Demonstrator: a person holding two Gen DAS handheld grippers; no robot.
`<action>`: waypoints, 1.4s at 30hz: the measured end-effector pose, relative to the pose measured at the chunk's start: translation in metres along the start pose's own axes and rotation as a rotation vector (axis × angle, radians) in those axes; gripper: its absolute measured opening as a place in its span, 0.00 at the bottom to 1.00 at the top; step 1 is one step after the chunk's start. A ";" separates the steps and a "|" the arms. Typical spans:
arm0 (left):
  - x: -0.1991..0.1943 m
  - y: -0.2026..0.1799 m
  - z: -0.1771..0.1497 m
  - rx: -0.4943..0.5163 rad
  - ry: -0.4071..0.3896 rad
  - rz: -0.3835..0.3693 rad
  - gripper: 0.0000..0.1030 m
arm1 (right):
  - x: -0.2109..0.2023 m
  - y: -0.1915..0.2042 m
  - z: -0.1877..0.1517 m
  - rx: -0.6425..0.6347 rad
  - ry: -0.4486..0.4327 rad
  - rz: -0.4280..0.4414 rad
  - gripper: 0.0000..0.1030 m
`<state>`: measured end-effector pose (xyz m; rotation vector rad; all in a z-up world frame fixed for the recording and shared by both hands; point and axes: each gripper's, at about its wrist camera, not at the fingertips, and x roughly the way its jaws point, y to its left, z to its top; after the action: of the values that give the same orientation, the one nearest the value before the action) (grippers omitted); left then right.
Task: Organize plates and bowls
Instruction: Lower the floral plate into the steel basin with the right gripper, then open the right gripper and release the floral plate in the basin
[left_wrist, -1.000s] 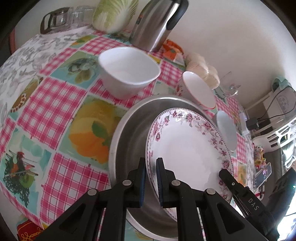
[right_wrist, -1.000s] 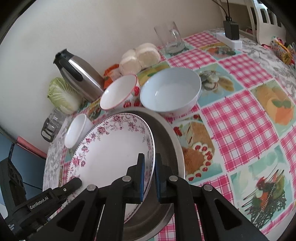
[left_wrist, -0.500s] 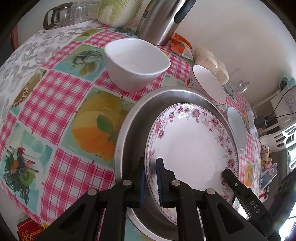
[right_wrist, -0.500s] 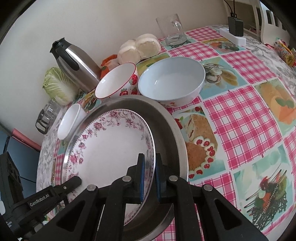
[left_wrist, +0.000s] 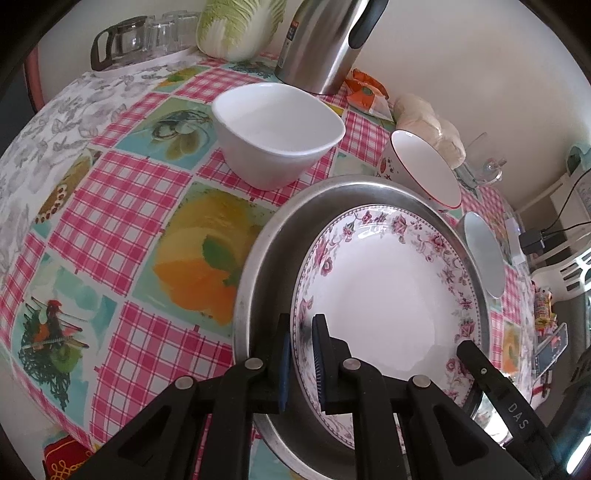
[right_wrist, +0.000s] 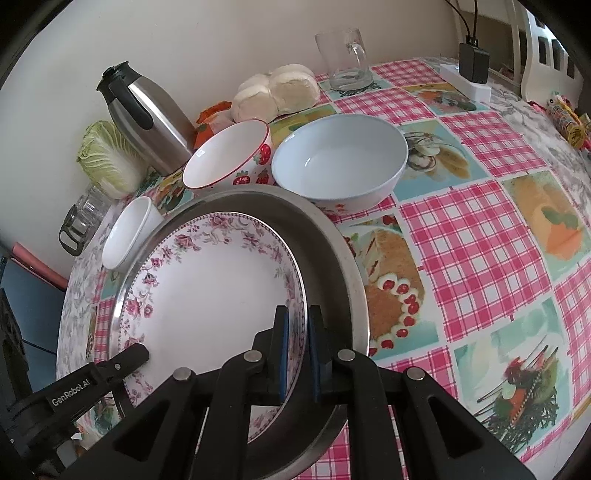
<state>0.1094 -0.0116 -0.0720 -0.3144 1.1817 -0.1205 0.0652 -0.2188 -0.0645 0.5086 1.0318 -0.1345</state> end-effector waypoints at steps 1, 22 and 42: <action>0.000 0.000 0.000 0.000 0.000 0.001 0.13 | 0.000 0.000 0.000 -0.001 -0.002 -0.003 0.10; -0.023 -0.026 0.000 0.103 -0.078 0.057 0.48 | -0.028 0.007 0.000 -0.088 -0.068 -0.046 0.11; -0.032 -0.024 0.002 0.115 -0.134 0.179 0.90 | -0.039 0.005 0.004 -0.167 -0.118 -0.122 0.80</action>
<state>0.1011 -0.0261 -0.0351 -0.1126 1.0599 -0.0112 0.0498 -0.2216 -0.0280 0.2824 0.9489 -0.1825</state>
